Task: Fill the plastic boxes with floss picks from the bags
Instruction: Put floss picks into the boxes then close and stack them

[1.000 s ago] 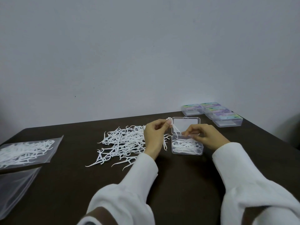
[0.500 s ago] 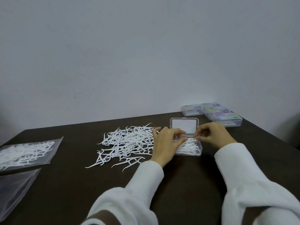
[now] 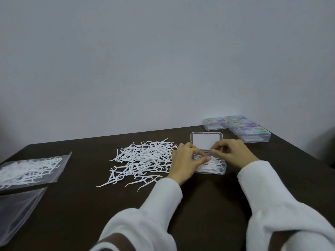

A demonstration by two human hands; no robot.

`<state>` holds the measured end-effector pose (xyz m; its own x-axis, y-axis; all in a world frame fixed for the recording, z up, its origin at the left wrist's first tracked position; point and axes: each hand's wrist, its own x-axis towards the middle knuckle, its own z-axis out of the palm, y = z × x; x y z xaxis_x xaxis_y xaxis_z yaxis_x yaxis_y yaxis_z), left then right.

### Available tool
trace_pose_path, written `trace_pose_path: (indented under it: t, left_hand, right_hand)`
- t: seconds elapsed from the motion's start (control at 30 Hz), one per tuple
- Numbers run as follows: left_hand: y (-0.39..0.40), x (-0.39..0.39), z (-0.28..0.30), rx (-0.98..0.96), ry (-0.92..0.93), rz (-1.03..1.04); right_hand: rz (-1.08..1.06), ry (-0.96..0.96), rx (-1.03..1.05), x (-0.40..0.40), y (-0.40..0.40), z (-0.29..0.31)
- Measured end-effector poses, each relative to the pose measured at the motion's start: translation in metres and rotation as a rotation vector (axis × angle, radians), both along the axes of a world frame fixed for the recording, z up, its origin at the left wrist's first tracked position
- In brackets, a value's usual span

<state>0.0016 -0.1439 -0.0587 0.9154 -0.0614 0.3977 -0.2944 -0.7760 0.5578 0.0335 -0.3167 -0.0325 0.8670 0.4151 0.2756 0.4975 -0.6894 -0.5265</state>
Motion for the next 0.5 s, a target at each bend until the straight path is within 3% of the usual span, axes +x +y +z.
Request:
trace_pose_path:
  t: [0.23, 0.5]
  left_hand:
    - [0.006, 0.001, -0.002, -0.052, -0.009, -0.072]
    - [0.021, -0.012, 0.007, -0.170, -0.011, -0.095]
  right_hand:
    - [-0.044, 0.042, -0.172, -0.002, 0.002, 0.003]
    - [0.019, -0.093, 0.026, -0.010, 0.020, 0.004]
